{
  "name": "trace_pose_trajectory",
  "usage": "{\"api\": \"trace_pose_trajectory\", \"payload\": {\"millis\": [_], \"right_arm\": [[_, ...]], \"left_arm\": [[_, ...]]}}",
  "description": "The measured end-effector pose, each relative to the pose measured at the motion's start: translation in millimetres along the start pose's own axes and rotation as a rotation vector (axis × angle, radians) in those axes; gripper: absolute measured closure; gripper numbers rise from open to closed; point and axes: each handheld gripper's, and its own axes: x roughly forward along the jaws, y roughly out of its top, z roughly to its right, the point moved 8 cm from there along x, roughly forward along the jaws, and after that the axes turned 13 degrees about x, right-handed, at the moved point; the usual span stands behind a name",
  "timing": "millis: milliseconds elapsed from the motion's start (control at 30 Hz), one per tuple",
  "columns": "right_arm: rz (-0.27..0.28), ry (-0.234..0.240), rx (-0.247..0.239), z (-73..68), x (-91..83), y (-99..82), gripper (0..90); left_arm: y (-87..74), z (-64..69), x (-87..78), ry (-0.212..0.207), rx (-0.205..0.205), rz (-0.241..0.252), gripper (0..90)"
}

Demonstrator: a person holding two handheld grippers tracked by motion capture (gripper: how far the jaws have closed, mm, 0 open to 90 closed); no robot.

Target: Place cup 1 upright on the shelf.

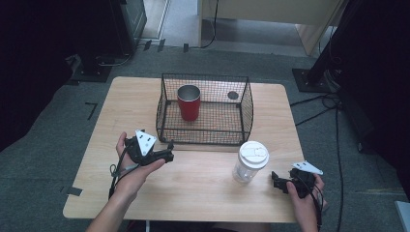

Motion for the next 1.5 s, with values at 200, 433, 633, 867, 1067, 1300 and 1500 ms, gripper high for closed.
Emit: {"api": "trace_pose_trajectory", "payload": {"millis": [200,433,633,867,1067,1300,1500], "right_arm": [[0.0,0.0,-0.001,0.1,0.0,0.0,0.0],[0.001,0.0,-0.004,0.3,0.1,0.1,0.0],[0.001,0.0,-0.004,0.3,0.1,0.1,0.0],[0.001,0.0,-0.003,0.2,0.1,0.0,0.0],[0.001,0.0,-0.004,0.2,0.1,0.1,0.0],[0.001,-0.004,0.0,0.6,0.0,0.1,0.0],[0.004,-0.007,0.003,1.0,0.2,0.4,0.0]], "left_arm": [[-21.6,-3.2,-5.9,-0.001,-0.005,-0.02,1.3],[-48.2,-6.6,-11.4,0.001,-0.01,-0.049,1.2],[-72.9,-12.3,-13.4,0.01,-0.021,-0.084,1.2],[-97.4,-20.6,-19.0,0.024,-0.021,-0.114,1.3],[-117.7,-31.7,-20.6,0.026,-0.032,-0.138,1.2],[-136.8,-45.9,-28.2,0.021,-0.076,-0.183,1.2],[-148.3,-54.5,-32.8,0.027,-0.036,-0.251,1.2]]}}
